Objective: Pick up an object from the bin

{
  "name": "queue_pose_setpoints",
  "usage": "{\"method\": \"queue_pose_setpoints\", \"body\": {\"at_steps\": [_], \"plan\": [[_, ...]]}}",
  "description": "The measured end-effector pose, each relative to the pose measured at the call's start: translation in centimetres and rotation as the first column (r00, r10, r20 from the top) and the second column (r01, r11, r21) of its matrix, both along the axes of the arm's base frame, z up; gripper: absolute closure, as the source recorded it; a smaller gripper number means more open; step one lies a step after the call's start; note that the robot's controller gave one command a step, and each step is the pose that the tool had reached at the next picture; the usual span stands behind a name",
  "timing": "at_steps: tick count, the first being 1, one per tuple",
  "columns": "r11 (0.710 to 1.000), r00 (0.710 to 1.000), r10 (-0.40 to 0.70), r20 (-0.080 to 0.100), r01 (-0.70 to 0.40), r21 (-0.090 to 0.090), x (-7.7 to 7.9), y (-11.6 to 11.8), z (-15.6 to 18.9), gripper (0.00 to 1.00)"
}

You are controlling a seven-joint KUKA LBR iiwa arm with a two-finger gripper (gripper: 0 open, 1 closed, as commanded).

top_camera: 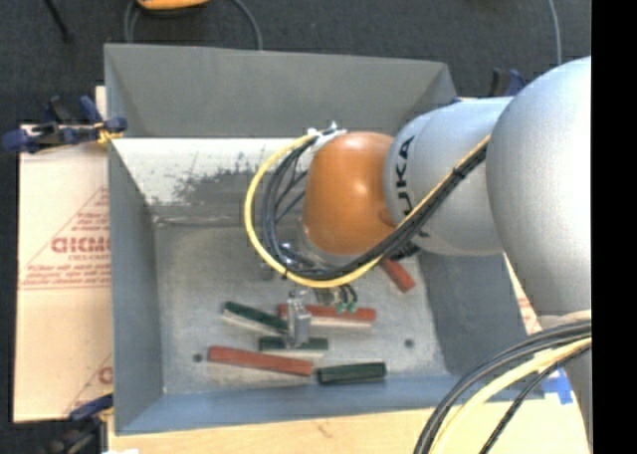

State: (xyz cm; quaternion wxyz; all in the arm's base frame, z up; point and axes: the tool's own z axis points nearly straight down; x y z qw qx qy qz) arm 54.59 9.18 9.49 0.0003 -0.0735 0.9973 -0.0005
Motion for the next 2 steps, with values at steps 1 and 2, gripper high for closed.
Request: {"method": "queue_pose_setpoints", "body": {"at_steps": [1,2], "plan": [[0.993,0.993,-0.115,-0.003,0.115,0.001,-0.13,-2.1,-2.11,1.0],[0.993,0.993,-0.115,-0.003,0.115,0.002,-0.13,-2.1,-2.11,1.0]]}}
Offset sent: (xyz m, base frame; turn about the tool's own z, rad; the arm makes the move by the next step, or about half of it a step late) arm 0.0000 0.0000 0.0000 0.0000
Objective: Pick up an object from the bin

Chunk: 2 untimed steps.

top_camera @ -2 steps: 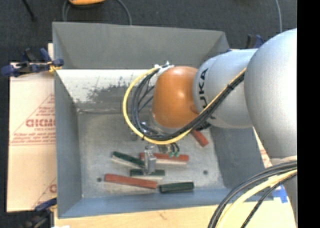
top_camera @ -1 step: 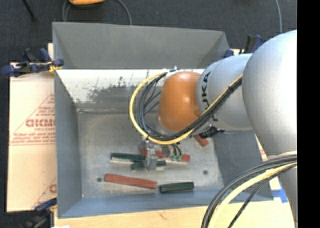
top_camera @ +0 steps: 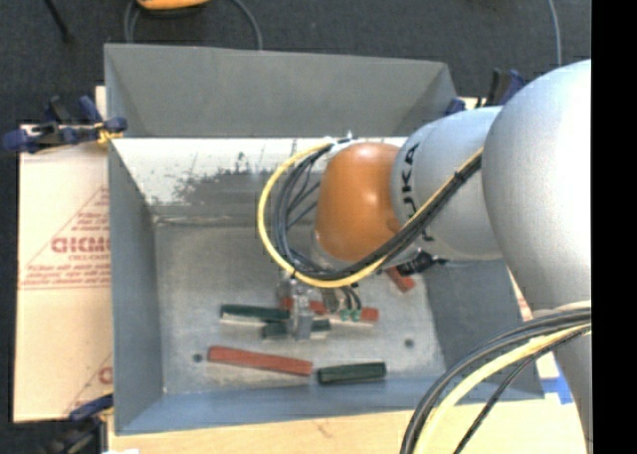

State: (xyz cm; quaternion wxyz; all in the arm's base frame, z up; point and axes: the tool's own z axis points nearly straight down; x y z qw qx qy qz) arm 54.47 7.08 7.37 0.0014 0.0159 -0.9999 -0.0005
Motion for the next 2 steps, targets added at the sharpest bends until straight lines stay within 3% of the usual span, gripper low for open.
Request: {"method": "queue_pose_setpoints", "body": {"at_steps": [1,2], "plan": [[1.0,1.0,0.019,0.007,-0.019,-0.001,1.39,1.21,12.0,1.0],[1.0,1.0,0.019,0.006,-0.019,-0.001,1.38,1.22,11.99,1.0]]}}
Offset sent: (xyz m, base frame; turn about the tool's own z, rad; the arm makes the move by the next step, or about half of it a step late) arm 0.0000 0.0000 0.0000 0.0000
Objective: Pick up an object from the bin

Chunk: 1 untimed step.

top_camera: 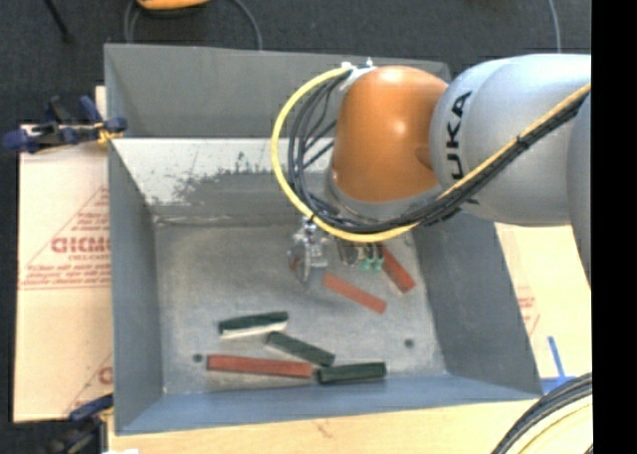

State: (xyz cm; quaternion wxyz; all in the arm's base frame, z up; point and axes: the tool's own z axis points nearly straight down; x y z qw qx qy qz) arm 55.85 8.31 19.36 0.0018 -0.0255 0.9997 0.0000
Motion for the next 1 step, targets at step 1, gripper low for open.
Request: {"method": "queue_pose_setpoints", "body": {"at_steps": [1], "plan": [[0.998,0.998,0.056,-0.005,-0.056,0.0,-0.2,-0.6,1.04,1.0]]}}
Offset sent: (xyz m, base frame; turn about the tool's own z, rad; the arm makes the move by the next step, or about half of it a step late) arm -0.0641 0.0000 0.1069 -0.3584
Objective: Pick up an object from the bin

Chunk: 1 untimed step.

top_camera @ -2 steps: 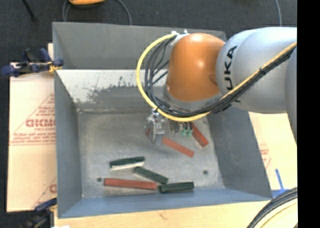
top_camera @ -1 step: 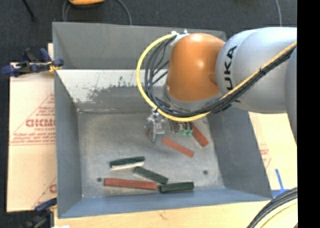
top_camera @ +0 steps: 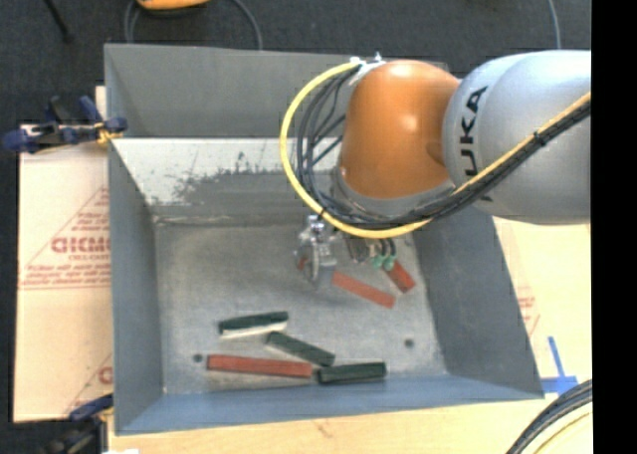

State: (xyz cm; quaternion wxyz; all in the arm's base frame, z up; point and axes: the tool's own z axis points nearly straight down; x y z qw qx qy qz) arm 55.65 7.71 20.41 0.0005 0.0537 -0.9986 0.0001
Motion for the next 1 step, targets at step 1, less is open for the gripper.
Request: {"method": "queue_pose_setpoints", "body": {"at_steps": [1], "plan": [[0.955,0.955,0.296,0.005,-0.296,0.001,-6.11,0.57,9.71,1.0]]}}
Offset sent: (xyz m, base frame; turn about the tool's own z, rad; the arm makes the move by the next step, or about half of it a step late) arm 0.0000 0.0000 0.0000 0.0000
